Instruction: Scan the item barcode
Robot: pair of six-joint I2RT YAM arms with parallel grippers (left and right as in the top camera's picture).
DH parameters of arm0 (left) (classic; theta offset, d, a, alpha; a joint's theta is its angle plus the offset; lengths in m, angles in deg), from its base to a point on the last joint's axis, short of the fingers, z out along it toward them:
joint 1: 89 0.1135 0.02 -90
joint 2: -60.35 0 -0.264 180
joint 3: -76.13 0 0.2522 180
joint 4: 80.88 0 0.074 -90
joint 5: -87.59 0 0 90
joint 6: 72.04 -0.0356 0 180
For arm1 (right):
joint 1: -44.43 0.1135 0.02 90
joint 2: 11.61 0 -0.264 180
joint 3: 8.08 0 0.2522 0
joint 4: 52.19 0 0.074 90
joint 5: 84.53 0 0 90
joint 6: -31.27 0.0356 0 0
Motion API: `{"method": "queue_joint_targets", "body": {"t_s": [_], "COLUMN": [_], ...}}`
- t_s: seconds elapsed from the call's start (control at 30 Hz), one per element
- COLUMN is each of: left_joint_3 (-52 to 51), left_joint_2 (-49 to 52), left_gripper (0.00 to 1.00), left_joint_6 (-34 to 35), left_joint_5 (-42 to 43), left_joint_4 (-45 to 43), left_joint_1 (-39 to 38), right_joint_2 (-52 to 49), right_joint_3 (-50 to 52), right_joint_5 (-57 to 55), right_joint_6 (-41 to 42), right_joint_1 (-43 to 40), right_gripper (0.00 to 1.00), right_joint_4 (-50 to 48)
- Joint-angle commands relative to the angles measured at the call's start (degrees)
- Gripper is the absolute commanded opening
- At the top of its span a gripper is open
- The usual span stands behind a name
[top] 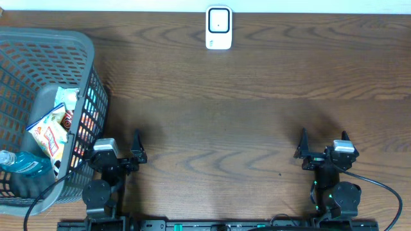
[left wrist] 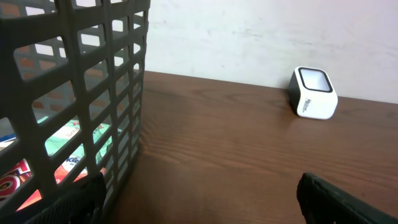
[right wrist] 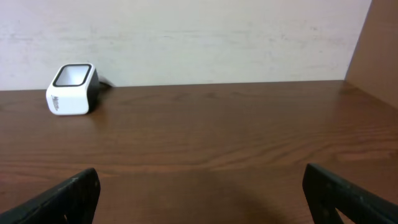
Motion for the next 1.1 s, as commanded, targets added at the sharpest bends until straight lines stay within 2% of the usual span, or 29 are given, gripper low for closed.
{"method": "queue_joint_targets", "body": {"t_s": [0.0,0.73,0.93,1.07], "left_joint_3": [-1.7,-1.7,-1.7,-1.7], "left_joint_2": [-0.4,-0.4,-0.4,-0.4], "left_gripper": [0.98,0.98,0.98,0.98], "left_joint_6": [0.5,0.4,0.3,0.3], "left_joint_5": [-0.1,-1.5,4.0,10.3], "left_joint_4": [0.8,0.6,-0.3,-4.7], "left_joint_1": [-0.2,-0.2,-0.2,-0.2], "right_joint_2": [0.0,0.0,0.0,0.0], "right_joint_3": [0.0,0.0,0.0,0.0], "right_joint_5": [0.3,0.3,0.3,0.3], "right_joint_6": [-0.7,-0.7,-0.7,-0.7], "right_joint_1": [0.4,0.4,0.4,0.4], "right_gripper": [0.99,0.99,0.99,0.99], "right_joint_4": [0.2,0.2,0.2,0.2]}}
